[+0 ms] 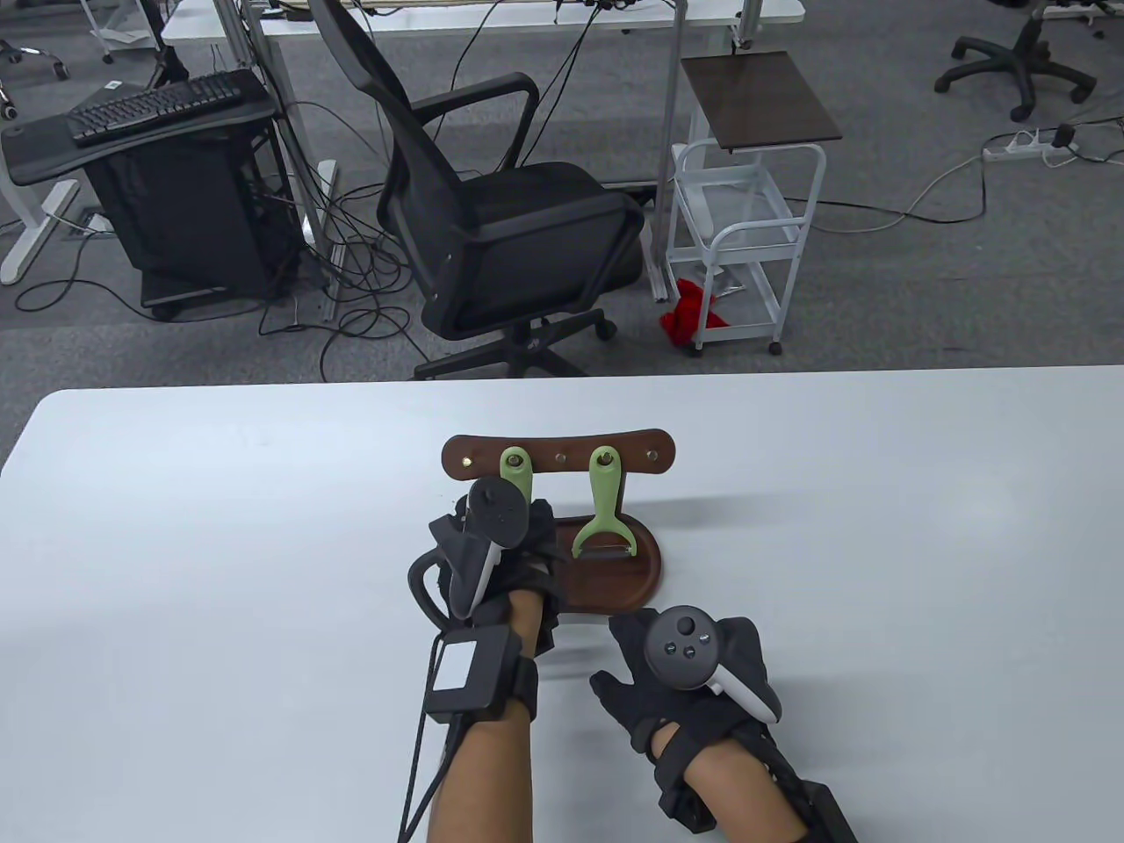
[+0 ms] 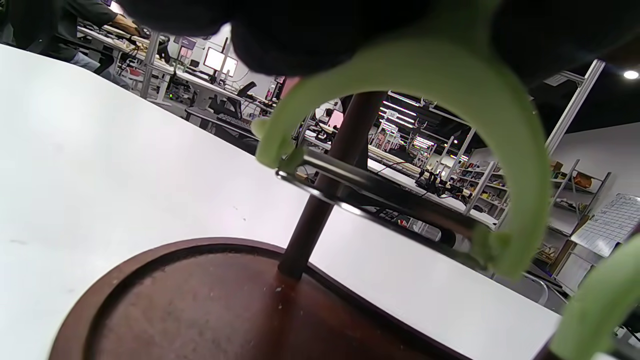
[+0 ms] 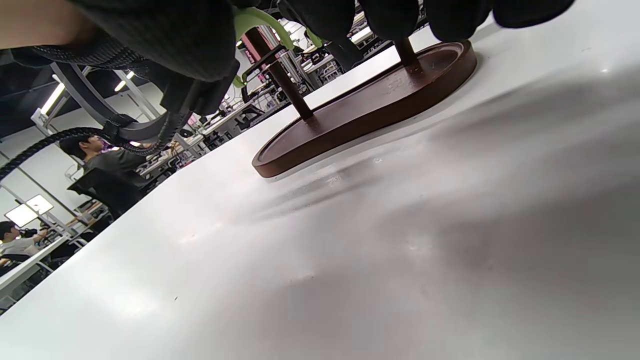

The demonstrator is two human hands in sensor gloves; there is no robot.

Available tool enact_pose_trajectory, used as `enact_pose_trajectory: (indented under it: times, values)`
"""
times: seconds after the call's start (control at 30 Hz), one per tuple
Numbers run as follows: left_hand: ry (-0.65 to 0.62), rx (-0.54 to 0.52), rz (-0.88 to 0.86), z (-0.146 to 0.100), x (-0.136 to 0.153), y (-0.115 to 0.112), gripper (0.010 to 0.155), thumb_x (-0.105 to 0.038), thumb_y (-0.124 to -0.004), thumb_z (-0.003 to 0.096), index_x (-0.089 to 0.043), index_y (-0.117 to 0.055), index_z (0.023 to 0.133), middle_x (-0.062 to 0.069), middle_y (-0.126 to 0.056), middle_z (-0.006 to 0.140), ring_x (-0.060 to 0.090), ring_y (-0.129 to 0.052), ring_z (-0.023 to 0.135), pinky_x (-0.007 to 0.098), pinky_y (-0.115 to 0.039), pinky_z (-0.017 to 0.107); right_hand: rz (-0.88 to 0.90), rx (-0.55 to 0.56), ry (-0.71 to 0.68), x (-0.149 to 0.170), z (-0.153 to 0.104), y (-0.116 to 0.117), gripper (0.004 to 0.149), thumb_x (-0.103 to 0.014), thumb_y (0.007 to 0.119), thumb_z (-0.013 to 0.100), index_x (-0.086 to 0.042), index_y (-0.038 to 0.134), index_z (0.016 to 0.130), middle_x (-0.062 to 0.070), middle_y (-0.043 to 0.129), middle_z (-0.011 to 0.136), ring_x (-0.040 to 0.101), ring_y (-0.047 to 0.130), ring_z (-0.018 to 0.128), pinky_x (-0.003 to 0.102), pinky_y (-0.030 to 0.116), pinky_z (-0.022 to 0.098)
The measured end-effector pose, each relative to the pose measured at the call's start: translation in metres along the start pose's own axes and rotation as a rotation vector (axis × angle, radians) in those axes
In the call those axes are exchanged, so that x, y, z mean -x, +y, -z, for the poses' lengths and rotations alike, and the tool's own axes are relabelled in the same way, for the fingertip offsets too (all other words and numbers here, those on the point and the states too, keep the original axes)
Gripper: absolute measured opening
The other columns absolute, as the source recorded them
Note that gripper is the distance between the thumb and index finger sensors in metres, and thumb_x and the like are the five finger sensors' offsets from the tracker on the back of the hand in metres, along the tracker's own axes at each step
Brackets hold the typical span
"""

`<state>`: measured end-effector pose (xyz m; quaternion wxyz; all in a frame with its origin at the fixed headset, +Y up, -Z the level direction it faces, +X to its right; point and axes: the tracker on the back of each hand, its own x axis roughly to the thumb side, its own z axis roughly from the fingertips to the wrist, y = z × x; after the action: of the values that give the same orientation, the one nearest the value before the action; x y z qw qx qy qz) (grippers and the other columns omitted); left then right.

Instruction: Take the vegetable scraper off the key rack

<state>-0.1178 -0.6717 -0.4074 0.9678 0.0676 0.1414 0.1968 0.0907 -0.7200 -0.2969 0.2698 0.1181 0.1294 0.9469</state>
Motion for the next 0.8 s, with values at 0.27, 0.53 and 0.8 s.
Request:
enact_pose_trajectory:
  times: [0.27,0.53,0.8]
  values:
    - [-0.067,-0.033,-0.026,-0.012,0.001,0.003,0.053,-0.052,-0.084,0.0487,-0.017,-0.075,0.087,0.013,-0.08,0.083,0.023,-0.093,0.047,0.048,-0.082,0.036,-0.002,0.011,-0.005,0.0,0.0,0.0,0.072,-0.046,0.073,0.049,-0.008,0.046,0.104,0.027,0.042,0.11,0.059,0.046,0.092,0.071,0.05,0.06]
    - [-0.119,-0.032,-0.026,-0.03,0.006,0.006,0.052,-0.052,-0.084,0.0489,-0.017,-0.074,0.087,0.013,-0.079,0.083,0.023,-0.092,0.046,0.048,-0.082,0.035,-0.008,0.009,0.004,0.001,0.0,-0.001,0.072,-0.046,0.073,0.049,-0.008,0.046,0.104,0.027,0.042,0.11,0.059,0.046,0.092,0.071,0.05,0.06]
    - [-0.17,-0.046,-0.09,-0.053,0.02,0.011,0.052,-0.052,-0.084,0.0491,-0.017,-0.074,0.087,0.013,-0.079,0.083,0.023,-0.093,0.046,0.048,-0.082,0.035,-0.013,0.013,0.013,0.002,0.0,-0.001,0.072,-0.046,0.073,0.049,-0.008,0.046,0.104,0.027,0.042,0.11,0.059,0.046,0.092,0.071,0.05,0.06]
